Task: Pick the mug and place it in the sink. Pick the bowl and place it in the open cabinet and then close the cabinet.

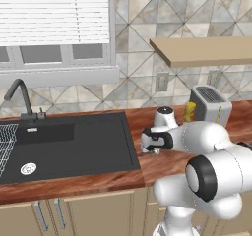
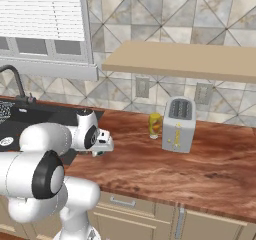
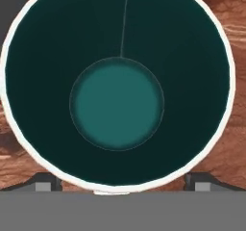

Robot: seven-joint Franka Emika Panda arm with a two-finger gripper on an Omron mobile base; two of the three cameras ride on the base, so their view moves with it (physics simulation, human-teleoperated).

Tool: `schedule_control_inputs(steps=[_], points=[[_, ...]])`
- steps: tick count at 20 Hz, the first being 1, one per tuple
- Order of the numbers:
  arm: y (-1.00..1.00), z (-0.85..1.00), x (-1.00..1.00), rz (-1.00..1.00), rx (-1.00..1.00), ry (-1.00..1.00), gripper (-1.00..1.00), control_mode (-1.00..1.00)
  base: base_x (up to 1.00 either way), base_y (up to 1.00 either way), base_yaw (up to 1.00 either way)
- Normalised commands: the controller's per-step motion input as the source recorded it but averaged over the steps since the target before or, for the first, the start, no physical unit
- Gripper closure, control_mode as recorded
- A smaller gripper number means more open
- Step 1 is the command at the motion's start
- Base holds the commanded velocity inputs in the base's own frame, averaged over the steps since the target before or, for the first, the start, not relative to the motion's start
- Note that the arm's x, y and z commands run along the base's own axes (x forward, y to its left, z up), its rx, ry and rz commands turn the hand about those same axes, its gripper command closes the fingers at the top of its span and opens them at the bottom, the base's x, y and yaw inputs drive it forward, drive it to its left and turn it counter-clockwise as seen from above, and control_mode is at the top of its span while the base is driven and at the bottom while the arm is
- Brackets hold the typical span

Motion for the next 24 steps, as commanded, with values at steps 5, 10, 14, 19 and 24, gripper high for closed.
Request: schedule_control_inputs(steps=[5, 10, 14, 19, 24], points=[[0.05, -0.19, 0.08, 0.00, 0.00, 0.00, 1.00, -1.00, 0.00, 0.00, 0.00], [0.09, -0.20, 0.00, 0.00, 0.00, 0.00, 1.00, -1.00, 0.00, 0.00, 0.00], [0.13, -0.21, 0.00, 0.00, 0.00, 0.00, 1.00, -1.00, 0.00, 0.00, 0.00], [0.14, -0.10, -0.04, 0.00, 0.00, 0.00, 1.00, -1.00, 0.00, 0.00, 0.00], [0.04, 0.31, -0.32, 0.00, -0.11, -0.18, 1.00, -1.00, 0.00, 0.00, 0.00]])
